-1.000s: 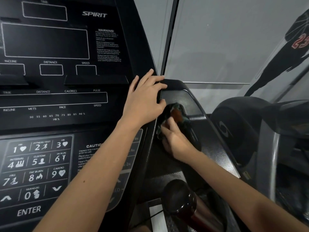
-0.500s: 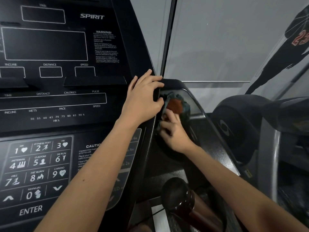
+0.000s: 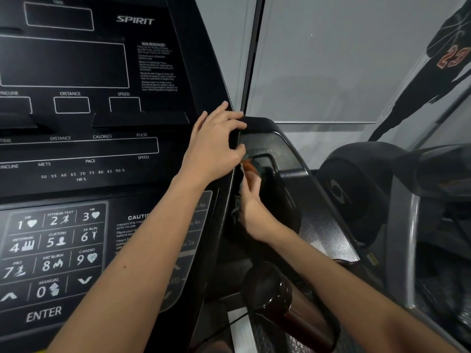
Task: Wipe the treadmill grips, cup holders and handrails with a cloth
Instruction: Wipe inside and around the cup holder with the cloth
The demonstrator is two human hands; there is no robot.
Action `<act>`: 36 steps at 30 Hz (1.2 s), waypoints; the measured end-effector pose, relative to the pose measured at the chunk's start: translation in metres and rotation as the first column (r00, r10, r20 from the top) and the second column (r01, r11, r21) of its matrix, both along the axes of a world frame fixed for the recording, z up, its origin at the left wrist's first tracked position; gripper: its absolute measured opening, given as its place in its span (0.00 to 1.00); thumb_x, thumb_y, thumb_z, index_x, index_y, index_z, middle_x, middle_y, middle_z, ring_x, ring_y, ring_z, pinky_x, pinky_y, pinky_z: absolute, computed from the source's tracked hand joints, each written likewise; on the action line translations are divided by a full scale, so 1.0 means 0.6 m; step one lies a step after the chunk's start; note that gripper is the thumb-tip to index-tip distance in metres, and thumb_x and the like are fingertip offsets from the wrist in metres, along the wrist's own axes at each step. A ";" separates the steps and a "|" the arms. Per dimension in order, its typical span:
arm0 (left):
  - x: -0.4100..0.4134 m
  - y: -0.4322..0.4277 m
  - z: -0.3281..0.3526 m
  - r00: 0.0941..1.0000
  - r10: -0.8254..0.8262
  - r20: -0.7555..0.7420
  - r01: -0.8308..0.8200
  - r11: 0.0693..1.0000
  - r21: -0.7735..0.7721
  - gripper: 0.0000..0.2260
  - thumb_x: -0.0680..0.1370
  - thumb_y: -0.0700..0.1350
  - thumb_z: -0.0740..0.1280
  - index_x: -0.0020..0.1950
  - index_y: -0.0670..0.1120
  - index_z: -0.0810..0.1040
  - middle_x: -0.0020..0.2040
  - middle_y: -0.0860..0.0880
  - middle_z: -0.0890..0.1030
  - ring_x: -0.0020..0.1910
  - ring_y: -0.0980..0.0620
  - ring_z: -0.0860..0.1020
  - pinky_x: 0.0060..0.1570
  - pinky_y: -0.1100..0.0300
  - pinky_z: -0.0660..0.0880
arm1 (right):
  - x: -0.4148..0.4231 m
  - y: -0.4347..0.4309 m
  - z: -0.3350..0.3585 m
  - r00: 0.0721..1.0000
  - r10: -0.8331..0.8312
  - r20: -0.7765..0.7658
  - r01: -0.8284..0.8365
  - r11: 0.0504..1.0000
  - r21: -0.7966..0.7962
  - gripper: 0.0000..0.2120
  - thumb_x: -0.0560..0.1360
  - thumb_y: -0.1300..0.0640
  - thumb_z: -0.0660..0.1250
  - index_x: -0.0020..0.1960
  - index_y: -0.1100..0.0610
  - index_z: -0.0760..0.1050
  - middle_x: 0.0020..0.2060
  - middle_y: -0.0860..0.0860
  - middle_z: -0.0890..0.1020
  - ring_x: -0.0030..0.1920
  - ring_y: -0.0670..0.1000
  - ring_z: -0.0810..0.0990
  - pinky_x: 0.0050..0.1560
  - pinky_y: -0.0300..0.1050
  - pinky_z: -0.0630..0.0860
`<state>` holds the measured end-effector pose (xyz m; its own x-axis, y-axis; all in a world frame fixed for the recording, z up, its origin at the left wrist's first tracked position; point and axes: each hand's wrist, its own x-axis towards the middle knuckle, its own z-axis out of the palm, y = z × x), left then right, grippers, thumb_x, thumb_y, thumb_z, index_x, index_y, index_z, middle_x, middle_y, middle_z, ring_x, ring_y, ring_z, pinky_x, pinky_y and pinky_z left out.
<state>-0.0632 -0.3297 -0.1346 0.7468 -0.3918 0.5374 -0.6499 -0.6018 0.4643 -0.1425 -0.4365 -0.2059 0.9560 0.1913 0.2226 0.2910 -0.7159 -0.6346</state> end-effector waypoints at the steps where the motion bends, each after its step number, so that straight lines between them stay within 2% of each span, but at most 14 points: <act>1: 0.000 0.000 0.000 1.000 -0.001 0.000 0.001 1.000 -0.001 0.16 0.74 0.44 0.67 0.62 0.49 0.76 0.69 0.55 0.70 0.74 0.58 0.54 0.71 0.60 0.42 | 0.000 0.004 -0.001 0.999 -0.039 0.036 0.038 0.999 0.033 0.29 0.77 0.58 0.58 0.73 0.50 0.47 0.73 0.55 0.52 0.74 0.51 0.54 0.75 0.50 0.54; 3: 0.001 0.001 0.001 1.000 0.000 0.000 0.000 1.000 0.001 0.16 0.74 0.44 0.67 0.62 0.49 0.76 0.69 0.55 0.70 0.74 0.58 0.54 0.71 0.60 0.42 | -0.018 -0.002 0.000 0.998 -0.035 0.058 0.031 0.997 0.067 0.22 0.80 0.62 0.54 0.71 0.50 0.53 0.73 0.52 0.57 0.74 0.51 0.56 0.72 0.38 0.59; 5: 0.000 0.000 0.000 1.000 -0.002 -0.001 0.002 1.000 0.003 0.16 0.74 0.44 0.67 0.62 0.49 0.76 0.69 0.55 0.70 0.74 0.58 0.54 0.71 0.60 0.41 | -0.040 -0.019 0.008 0.996 0.082 -0.042 -0.078 0.992 0.095 0.24 0.77 0.71 0.56 0.71 0.60 0.60 0.70 0.48 0.59 0.72 0.45 0.56 0.67 0.24 0.55; 7: 0.000 0.000 0.000 1.000 0.000 0.000 0.000 1.000 0.002 0.16 0.74 0.44 0.67 0.62 0.49 0.76 0.69 0.55 0.70 0.74 0.58 0.54 0.71 0.60 0.41 | -0.061 -0.043 0.002 0.996 0.076 -0.034 -0.077 0.997 -0.023 0.17 0.74 0.69 0.62 0.63 0.64 0.73 0.62 0.46 0.68 0.66 0.41 0.66 0.67 0.29 0.61; 9: 0.002 -0.001 0.000 1.000 0.004 0.001 -0.004 1.000 0.006 0.15 0.74 0.44 0.67 0.61 0.49 0.76 0.69 0.55 0.70 0.74 0.58 0.54 0.71 0.59 0.41 | -0.081 -0.052 -0.009 1.000 0.020 -0.024 -0.019 1.000 0.014 0.13 0.72 0.66 0.63 0.55 0.64 0.79 0.55 0.42 0.74 0.58 0.35 0.72 0.61 0.30 0.68; 11: 0.001 -0.002 0.000 1.000 0.009 0.002 -0.009 1.000 0.010 0.15 0.74 0.44 0.66 0.61 0.50 0.76 0.69 0.55 0.70 0.74 0.57 0.54 0.72 0.58 0.42 | -0.076 -0.039 -0.007 1.000 -0.016 0.002 0.015 0.998 0.067 0.13 0.73 0.66 0.61 0.57 0.64 0.77 0.54 0.42 0.73 0.58 0.35 0.72 0.62 0.31 0.68; 14: 0.000 -0.004 0.001 1.000 0.013 0.006 -0.014 1.000 0.026 0.16 0.74 0.43 0.66 0.61 0.50 0.76 0.69 0.55 0.70 0.74 0.57 0.54 0.72 0.57 0.42 | -0.039 -0.003 -0.001 0.995 -0.094 -0.029 0.093 0.995 -0.027 0.22 0.74 0.68 0.58 0.68 0.61 0.65 0.65 0.52 0.65 0.64 0.50 0.68 0.67 0.39 0.64; 16: 0.000 -0.003 0.001 1.000 0.006 0.009 -0.006 0.999 0.033 0.16 0.74 0.43 0.66 0.61 0.50 0.76 0.69 0.55 0.70 0.75 0.57 0.54 0.72 0.57 0.42 | -0.016 0.018 -0.003 0.988 -0.153 -0.031 0.151 0.985 -0.082 0.29 0.72 0.71 0.59 0.72 0.65 0.57 0.70 0.58 0.58 0.69 0.58 0.62 0.67 0.42 0.59; 18: 0.001 -0.001 0.002 1.000 0.002 0.007 -0.002 1.000 0.030 0.15 0.74 0.43 0.66 0.61 0.50 0.77 0.69 0.55 0.70 0.75 0.57 0.54 0.72 0.57 0.42 | -0.011 0.016 -0.005 0.991 -0.115 -0.064 0.112 0.993 -0.046 0.29 0.73 0.72 0.59 0.72 0.66 0.56 0.72 0.59 0.56 0.72 0.58 0.58 0.72 0.47 0.57; 20: 0.000 0.000 0.003 1.000 -0.001 0.003 0.000 1.000 0.030 0.15 0.74 0.44 0.66 0.61 0.50 0.77 0.69 0.55 0.70 0.75 0.57 0.54 0.72 0.57 0.42 | -0.030 -0.005 -0.007 0.996 -0.029 -0.089 0.027 0.999 -0.026 0.25 0.76 0.67 0.57 0.72 0.59 0.58 0.72 0.52 0.59 0.72 0.50 0.59 0.73 0.42 0.56; 23: -0.004 0.000 0.003 1.000 -0.005 0.000 0.005 0.999 0.039 0.14 0.75 0.44 0.66 0.60 0.51 0.77 0.69 0.55 0.70 0.75 0.57 0.54 0.72 0.57 0.42 | -0.085 -0.047 -0.014 0.990 0.115 0.076 -0.099 0.979 -0.180 0.19 0.75 0.62 0.56 0.64 0.51 0.70 0.63 0.45 0.69 0.61 0.47 0.71 0.63 0.37 0.66; 26: -0.004 0.002 0.001 1.000 -0.006 -0.002 0.006 0.998 0.058 0.14 0.76 0.45 0.65 0.61 0.51 0.77 0.69 0.55 0.69 0.75 0.57 0.54 0.72 0.57 0.43 | -0.126 -0.087 -0.024 0.987 0.040 0.158 -0.007 0.978 -0.208 0.18 0.69 0.61 0.54 0.53 0.45 0.72 0.51 0.40 0.73 0.45 0.45 0.70 0.49 0.39 0.67; 31: -0.009 0.006 -0.001 0.999 -0.013 -0.033 0.016 0.998 0.066 0.14 0.77 0.46 0.64 0.62 0.50 0.76 0.71 0.57 0.68 0.75 0.59 0.53 0.72 0.58 0.43 | -0.102 -0.129 -0.017 0.983 -0.120 0.142 0.168 0.899 -0.403 0.18 0.71 0.52 0.51 0.50 0.53 0.77 0.49 0.46 0.78 0.52 0.48 0.70 0.52 0.44 0.64; 36: -0.011 0.010 -0.002 0.998 -0.024 -0.058 0.028 0.998 0.056 0.14 0.77 0.46 0.64 0.62 0.50 0.76 0.71 0.57 0.68 0.74 0.59 0.54 0.72 0.58 0.44 | -0.024 -0.134 -0.005 0.990 -0.135 0.046 0.138 0.824 -0.550 0.31 0.68 0.42 0.45 0.59 0.54 0.77 0.62 0.46 0.71 0.66 0.50 0.64 0.66 0.43 0.58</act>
